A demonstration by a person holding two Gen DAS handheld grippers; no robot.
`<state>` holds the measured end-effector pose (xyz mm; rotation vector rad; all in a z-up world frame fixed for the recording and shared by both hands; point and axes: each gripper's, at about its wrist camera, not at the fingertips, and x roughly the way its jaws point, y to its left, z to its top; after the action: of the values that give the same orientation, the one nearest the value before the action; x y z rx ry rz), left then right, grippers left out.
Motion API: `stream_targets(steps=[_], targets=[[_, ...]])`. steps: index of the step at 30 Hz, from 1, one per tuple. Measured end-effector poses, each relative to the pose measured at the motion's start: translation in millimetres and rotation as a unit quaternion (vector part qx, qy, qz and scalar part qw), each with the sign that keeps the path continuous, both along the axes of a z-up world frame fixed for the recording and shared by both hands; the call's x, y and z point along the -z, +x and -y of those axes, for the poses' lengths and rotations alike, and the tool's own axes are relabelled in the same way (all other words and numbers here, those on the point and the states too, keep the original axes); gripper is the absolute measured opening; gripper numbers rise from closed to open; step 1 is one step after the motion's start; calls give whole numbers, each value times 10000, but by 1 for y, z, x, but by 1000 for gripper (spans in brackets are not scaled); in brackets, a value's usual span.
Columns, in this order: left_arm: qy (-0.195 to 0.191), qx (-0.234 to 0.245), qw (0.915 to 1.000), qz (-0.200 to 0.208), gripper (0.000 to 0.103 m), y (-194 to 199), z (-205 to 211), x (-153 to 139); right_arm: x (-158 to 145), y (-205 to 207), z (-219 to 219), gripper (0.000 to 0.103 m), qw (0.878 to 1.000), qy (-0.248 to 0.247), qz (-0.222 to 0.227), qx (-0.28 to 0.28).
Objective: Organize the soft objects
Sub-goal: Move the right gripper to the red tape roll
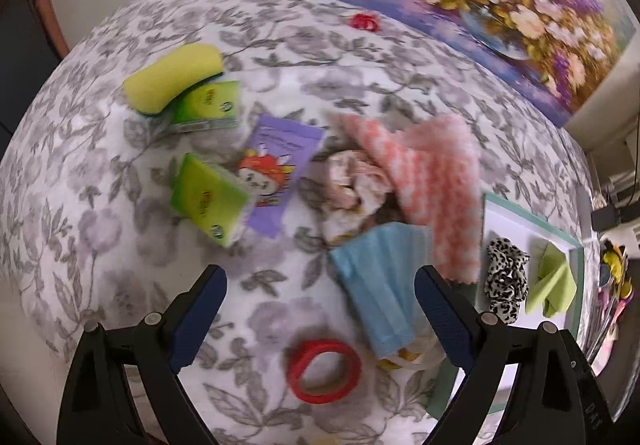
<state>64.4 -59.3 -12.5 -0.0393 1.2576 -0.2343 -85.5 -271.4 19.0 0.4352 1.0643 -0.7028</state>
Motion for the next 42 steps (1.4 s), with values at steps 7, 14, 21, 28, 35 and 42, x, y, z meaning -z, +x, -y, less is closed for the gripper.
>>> stream_targets(steps=[7, 14, 21, 28, 35, 42], targets=[[-47, -273, 9996, -47, 95, 4, -33, -1, -4, 18, -40, 103, 9988, -66, 27, -489], [-151, -413, 9988, -237, 95, 2, -56, 5, 2, 33, -76, 103, 9944, 252, 129, -1019], [-186, -451, 9969, -617, 95, -5, -68, 22, 31, 46, -101, 103, 9866, 815, -161, -1405], [-25, -612, 9939, -919, 95, -7, -74, 41, 50, 47, -119, 103, 9808, 861, -521, -1672], [265, -685, 9895, -1246, 95, -7, -82, 64, 73, 47, -125, 103, 9743, 1310, -727, -1684], [507, -757, 9889, -1170, 95, -2, -95, 65, 95, 53, -133, 103, 9674, 1776, -834, -1605]])
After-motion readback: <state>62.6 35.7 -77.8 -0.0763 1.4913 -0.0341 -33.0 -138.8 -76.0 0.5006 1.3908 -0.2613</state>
